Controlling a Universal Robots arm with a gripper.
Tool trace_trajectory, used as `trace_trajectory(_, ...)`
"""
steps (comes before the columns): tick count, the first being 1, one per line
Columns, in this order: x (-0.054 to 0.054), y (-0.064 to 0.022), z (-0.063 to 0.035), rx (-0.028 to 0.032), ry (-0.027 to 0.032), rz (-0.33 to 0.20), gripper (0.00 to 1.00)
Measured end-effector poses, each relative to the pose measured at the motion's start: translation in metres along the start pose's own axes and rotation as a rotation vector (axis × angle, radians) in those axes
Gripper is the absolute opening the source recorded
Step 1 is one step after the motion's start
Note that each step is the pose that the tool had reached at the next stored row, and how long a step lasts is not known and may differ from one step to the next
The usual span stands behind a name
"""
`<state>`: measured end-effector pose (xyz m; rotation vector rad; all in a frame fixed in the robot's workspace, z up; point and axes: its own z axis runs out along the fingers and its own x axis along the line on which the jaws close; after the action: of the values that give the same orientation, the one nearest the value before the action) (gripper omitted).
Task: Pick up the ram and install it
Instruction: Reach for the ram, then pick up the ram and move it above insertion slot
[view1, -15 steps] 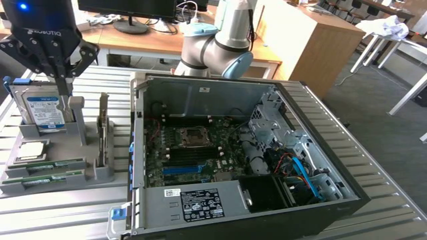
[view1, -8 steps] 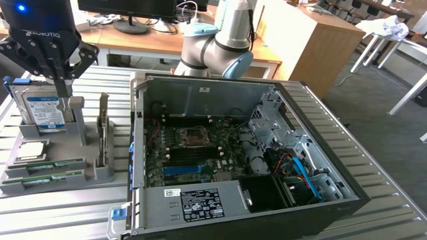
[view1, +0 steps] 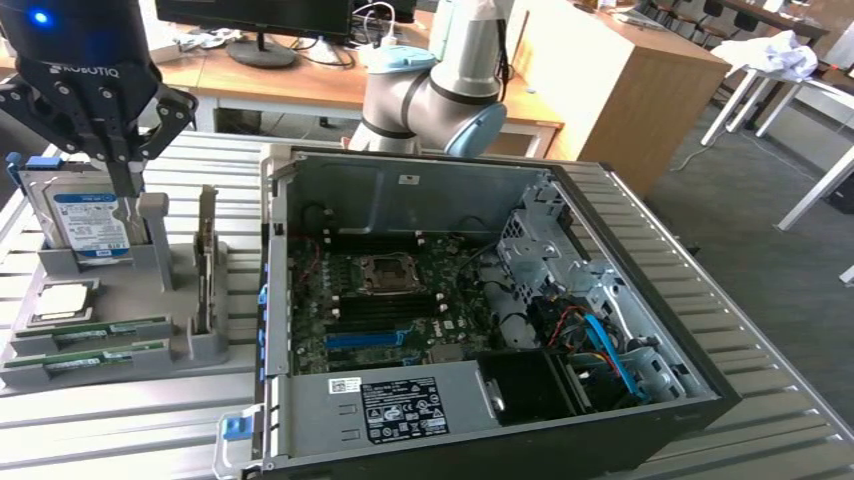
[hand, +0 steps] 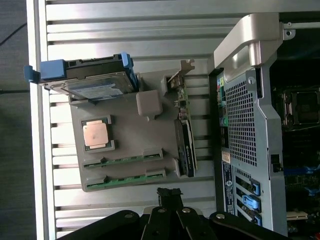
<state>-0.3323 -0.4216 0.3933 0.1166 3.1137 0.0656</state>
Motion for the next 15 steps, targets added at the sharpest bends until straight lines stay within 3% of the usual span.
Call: trace_trajectory(15,0.0000,0.0000,0.0000,-0.0003,0.0006,-0.013,0.10)
